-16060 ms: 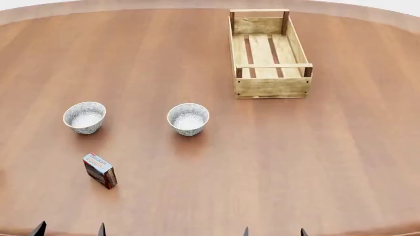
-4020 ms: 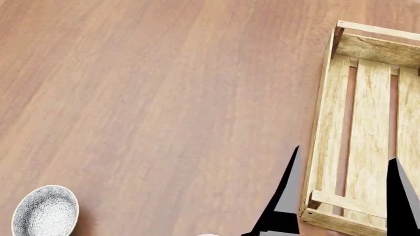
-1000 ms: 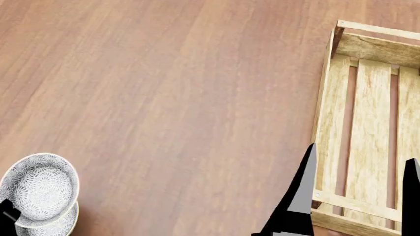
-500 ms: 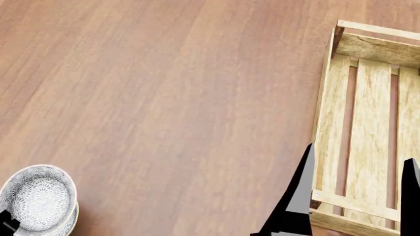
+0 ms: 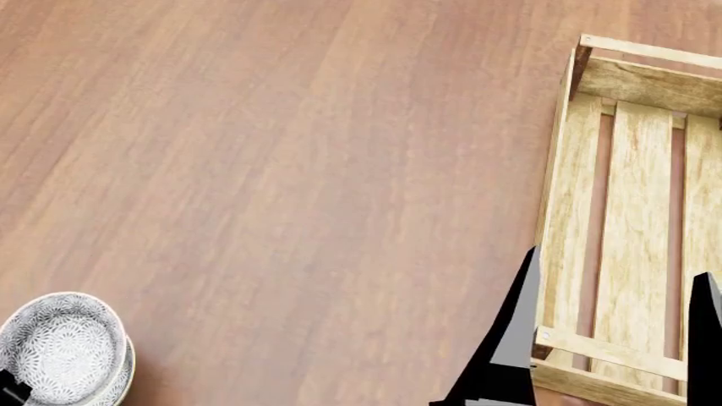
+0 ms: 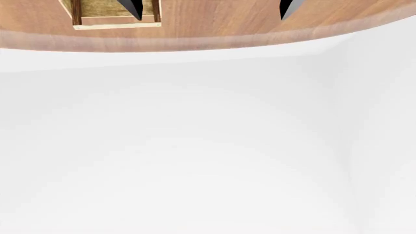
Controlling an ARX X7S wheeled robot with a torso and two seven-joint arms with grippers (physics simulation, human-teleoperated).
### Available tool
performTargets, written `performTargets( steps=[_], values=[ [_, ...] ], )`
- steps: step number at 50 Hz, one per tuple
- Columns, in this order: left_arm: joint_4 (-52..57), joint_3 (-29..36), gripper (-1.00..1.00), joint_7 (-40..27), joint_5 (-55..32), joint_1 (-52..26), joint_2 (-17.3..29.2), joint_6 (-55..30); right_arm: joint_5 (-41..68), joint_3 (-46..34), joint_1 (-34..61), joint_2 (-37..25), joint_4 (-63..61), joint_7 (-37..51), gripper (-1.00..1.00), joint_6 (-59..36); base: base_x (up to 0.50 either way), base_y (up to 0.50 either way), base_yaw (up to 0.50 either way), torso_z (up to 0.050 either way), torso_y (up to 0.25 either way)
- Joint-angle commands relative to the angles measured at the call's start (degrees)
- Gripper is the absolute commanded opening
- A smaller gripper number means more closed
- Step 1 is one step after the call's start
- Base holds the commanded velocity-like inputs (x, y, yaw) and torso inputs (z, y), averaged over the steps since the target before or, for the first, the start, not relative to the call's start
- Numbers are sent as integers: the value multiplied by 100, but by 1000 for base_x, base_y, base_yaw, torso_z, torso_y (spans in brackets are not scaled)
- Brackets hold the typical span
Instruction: Stack the right bowl on the left bowl and place them in the tray.
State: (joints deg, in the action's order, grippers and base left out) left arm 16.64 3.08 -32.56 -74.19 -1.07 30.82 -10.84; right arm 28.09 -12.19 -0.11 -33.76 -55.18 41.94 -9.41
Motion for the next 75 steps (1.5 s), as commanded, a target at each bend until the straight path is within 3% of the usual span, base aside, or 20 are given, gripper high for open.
performTargets(
  steps=[1, 50, 51, 75],
  values=[
    [-25, -10, -100, 29, 25, -31, -2, 29, -2, -20, -11, -16, 29, 10, 100, 39, 0, 0, 0, 0, 0],
    [-272, 69, -100, -33, 59, -143, -80, 28, -19, -123, 82, -145, -38, 152, 100, -23, 0, 0, 0, 0, 0],
    [-269, 66, 100, -78, 56, -142, -73, 17, -18, -123, 81, -149, -51, 162, 100, -30, 0, 0, 0, 0, 0],
    [-404, 48, 100, -14, 7, -181, -83, 41, -11, -148, 75, -202, -54, 211, 100, 17, 0, 0, 0, 0, 0]
  ],
)
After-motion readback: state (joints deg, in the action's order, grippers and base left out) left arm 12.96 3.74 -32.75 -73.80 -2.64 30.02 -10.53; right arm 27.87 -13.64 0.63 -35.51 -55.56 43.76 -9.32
